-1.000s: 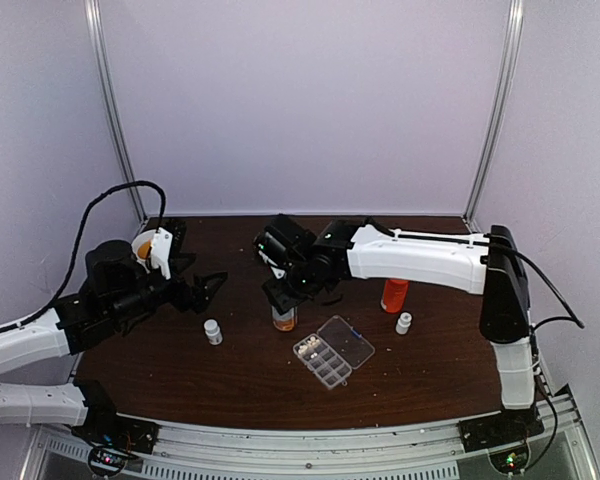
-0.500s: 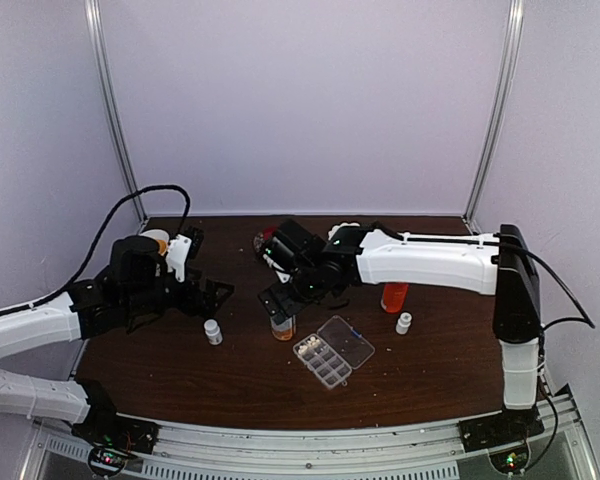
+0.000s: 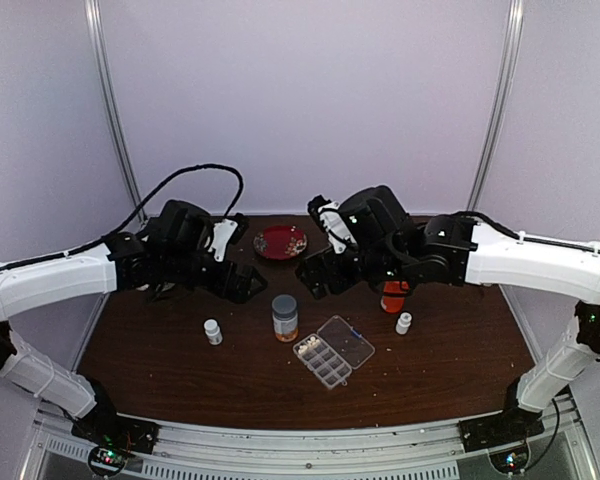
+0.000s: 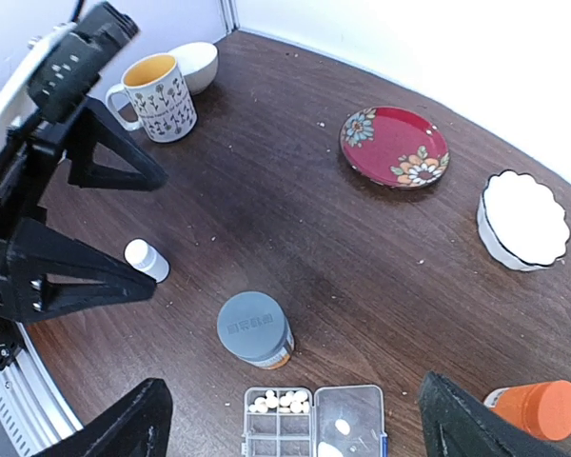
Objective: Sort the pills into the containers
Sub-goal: Pick up the pill bottle from the center of the board.
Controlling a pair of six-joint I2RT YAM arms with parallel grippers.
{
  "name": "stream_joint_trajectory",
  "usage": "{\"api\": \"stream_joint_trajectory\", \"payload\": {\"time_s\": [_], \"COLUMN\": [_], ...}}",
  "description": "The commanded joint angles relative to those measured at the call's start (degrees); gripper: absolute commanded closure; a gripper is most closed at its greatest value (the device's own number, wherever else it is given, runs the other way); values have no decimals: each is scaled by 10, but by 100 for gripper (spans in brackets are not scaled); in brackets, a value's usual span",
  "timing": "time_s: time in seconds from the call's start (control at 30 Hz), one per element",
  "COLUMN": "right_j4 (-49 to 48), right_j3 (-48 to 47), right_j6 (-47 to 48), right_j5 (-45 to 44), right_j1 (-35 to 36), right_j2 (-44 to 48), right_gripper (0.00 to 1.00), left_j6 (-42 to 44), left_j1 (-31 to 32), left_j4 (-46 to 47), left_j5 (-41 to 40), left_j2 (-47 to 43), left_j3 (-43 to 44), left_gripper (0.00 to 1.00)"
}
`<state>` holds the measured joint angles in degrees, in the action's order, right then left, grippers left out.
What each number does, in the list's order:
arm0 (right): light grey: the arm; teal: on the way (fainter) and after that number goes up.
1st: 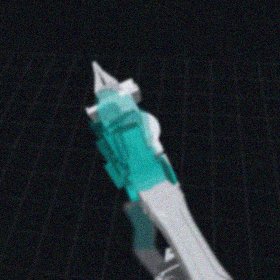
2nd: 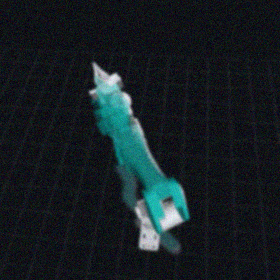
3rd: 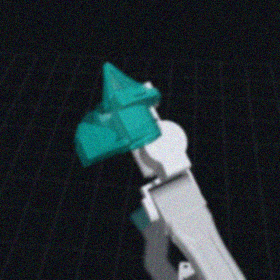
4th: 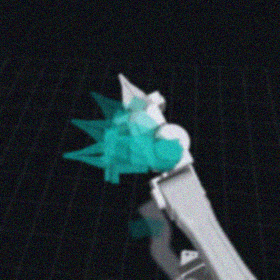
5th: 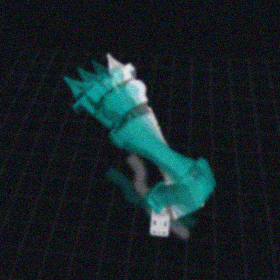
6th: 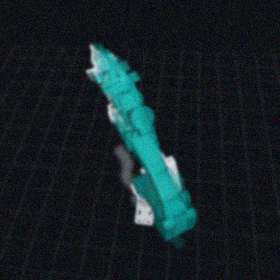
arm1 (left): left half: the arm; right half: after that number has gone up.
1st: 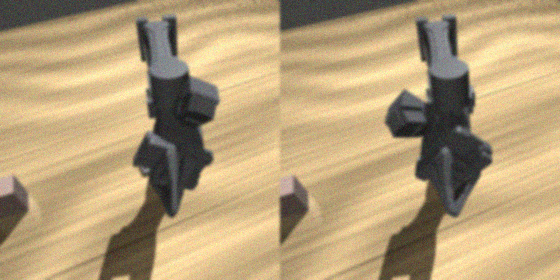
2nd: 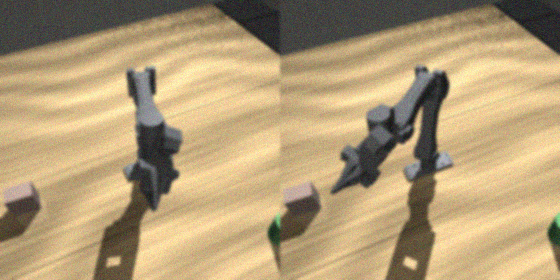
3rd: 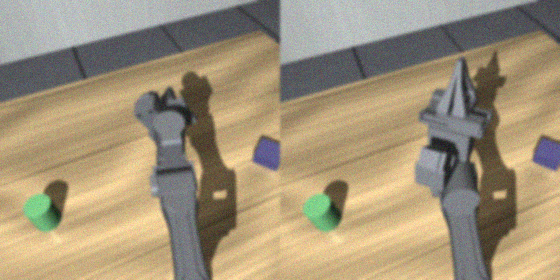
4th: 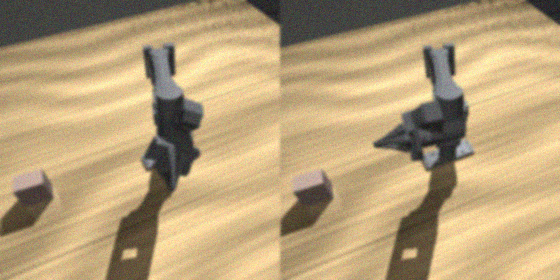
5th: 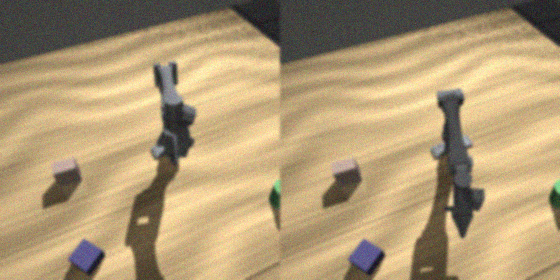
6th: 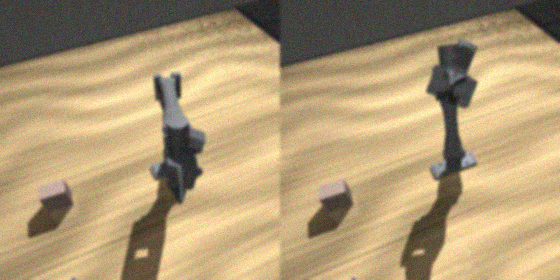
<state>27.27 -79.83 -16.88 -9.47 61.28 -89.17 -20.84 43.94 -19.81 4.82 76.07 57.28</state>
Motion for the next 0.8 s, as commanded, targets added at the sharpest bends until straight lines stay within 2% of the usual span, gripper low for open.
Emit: {"api": "stream_joint_trajectory", "payload": {"time_s": [0.0,0.23,0.5,0.77], "right_j4": [-58,-165,-144,-153], "right_j3": [42,142,150,171], "right_j6": [-9,-10,-6,-8], "right_j5": [-54,-53,-64,-74], "right_j1": [2,2,3,3], "right_j2": [54,145,153,175], "right_gripper": [7,7,7,8], "left_j6": [18,4,6,-9], "left_j1": [14,28,65,78], "left_j4": [-106,-119,-171,-184], "left_j5": [17,25,-24,-50], "left_j2": [67,139,208,249], "left_j3": [83,122,199,228], "left_gripper": [2,2,2,3]}}
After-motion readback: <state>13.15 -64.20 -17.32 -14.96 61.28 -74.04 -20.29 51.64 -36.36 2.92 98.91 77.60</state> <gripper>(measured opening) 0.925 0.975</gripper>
